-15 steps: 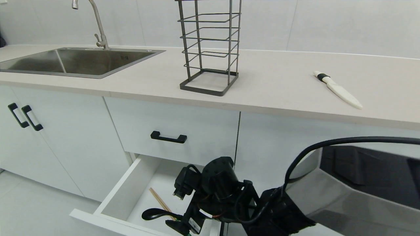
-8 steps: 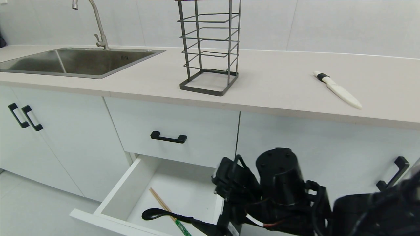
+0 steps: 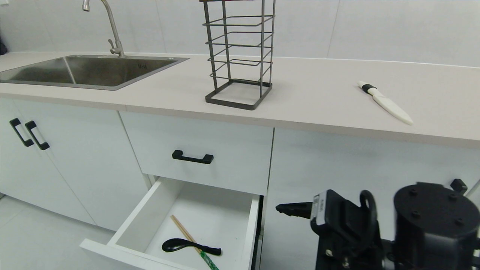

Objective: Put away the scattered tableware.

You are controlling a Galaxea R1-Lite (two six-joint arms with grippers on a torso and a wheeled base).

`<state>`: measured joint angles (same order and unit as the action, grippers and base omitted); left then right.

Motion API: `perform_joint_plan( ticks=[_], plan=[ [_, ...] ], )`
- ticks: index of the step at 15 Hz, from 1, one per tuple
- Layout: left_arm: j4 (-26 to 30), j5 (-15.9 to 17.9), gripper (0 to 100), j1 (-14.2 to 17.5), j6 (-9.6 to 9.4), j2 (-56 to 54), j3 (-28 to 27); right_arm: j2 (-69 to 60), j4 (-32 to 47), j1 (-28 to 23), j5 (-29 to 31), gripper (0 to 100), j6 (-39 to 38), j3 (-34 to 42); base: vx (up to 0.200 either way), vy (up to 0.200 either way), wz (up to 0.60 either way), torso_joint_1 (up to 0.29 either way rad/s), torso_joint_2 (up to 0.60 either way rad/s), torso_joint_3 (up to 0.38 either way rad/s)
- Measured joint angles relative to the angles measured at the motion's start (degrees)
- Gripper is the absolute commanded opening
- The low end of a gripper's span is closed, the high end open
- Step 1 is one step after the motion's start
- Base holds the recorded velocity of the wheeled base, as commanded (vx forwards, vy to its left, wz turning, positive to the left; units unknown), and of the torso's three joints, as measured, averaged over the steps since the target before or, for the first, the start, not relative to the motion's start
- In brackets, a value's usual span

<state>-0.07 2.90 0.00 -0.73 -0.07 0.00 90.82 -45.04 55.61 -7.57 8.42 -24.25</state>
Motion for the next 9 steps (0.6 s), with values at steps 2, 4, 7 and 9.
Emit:
perform_joint_plan(
  ticks=[2,4,7,9],
  plan=[
    [0.0,0.0,100,0.0,0.0,0.0,0.0,-6.1,0.3,-0.8,0.0,100,0.0,4.6,0.0,0.0,0.0,0.0,0.0,0.0],
    [0.0,0.0,100,0.0,0.0,0.0,0.0,-12.8,0.8,-2.0,-0.1,100,0.0,8.9,0.0,0.0,0.0,0.0,0.0,0.0],
    [0.0,0.0,100,0.0,-0.02,0.0,0.0,-24.4,3.1,-5.0,-0.4,100,-0.2,14.9,0.0,0.0,0.0,0.0,0.0,0.0],
    [0.0,0.0,100,0.0,0.0,0.0,0.0,-33.7,6.9,-7.7,-0.3,100,-0.2,18.2,0.0,0.0,0.0,0.0,0.0,0.0]
  ],
)
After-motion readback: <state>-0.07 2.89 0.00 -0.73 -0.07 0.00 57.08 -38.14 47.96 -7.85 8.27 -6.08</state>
